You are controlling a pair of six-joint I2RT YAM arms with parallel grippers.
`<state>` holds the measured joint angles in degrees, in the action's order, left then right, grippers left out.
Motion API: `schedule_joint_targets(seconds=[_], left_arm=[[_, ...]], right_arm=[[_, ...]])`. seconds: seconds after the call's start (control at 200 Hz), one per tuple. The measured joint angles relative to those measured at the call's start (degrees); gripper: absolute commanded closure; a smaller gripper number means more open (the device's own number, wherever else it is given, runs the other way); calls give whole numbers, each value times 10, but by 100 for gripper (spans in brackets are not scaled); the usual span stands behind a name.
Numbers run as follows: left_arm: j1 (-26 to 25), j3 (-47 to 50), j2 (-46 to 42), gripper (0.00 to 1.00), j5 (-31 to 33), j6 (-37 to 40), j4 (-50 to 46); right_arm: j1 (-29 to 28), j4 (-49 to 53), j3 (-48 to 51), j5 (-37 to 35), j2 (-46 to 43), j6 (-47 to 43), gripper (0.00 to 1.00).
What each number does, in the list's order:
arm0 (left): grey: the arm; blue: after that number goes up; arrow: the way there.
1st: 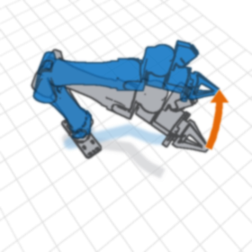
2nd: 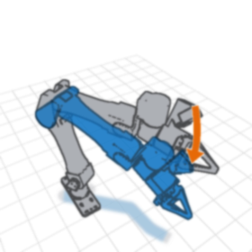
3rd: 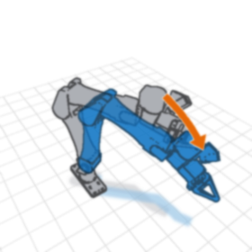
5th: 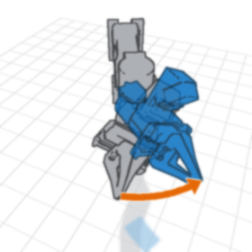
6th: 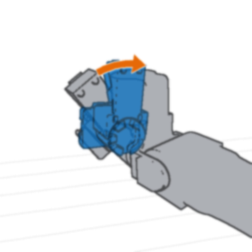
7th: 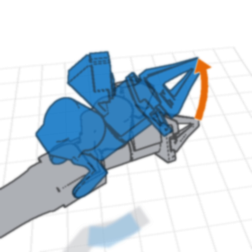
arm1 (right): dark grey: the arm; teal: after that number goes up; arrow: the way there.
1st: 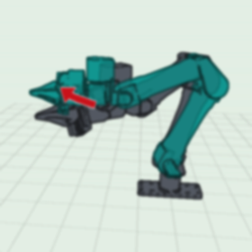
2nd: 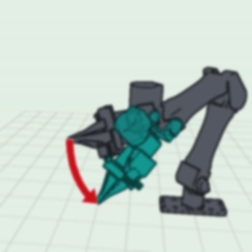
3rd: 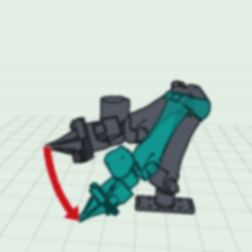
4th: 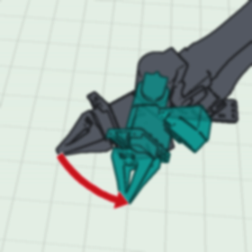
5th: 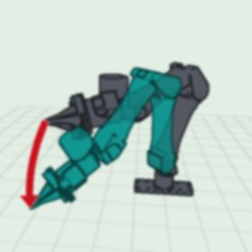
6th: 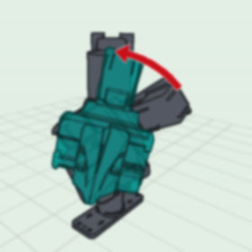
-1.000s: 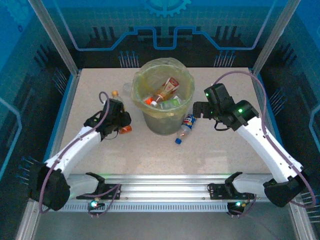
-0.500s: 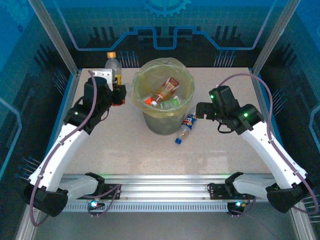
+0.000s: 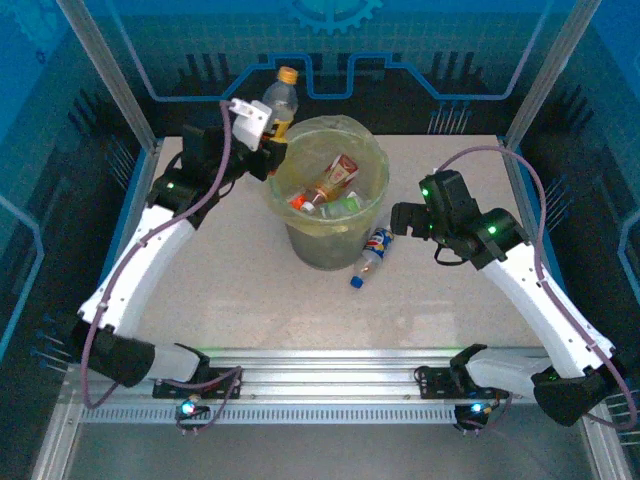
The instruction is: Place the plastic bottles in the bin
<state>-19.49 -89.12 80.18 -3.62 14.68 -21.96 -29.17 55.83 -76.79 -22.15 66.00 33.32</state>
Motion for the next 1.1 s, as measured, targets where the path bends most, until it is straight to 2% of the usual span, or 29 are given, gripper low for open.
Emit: schedule_joint_targets(seconds=[0.355,0.785,0.92,1.101], left_arm=[[-35,-49,92,57,-4,137,-18],[-66,-71,163,52,61,235,-58],[-69,-74,174,45,83,254,-63],[-79,-80,194,28,114,280,-66]], right_arm=[[1,0,0,1,-10,4,0],[4,1,0,1,-25,6,0],[4,1,0,1,-28,6,0],[4,2,0,1,-28,6,0]])
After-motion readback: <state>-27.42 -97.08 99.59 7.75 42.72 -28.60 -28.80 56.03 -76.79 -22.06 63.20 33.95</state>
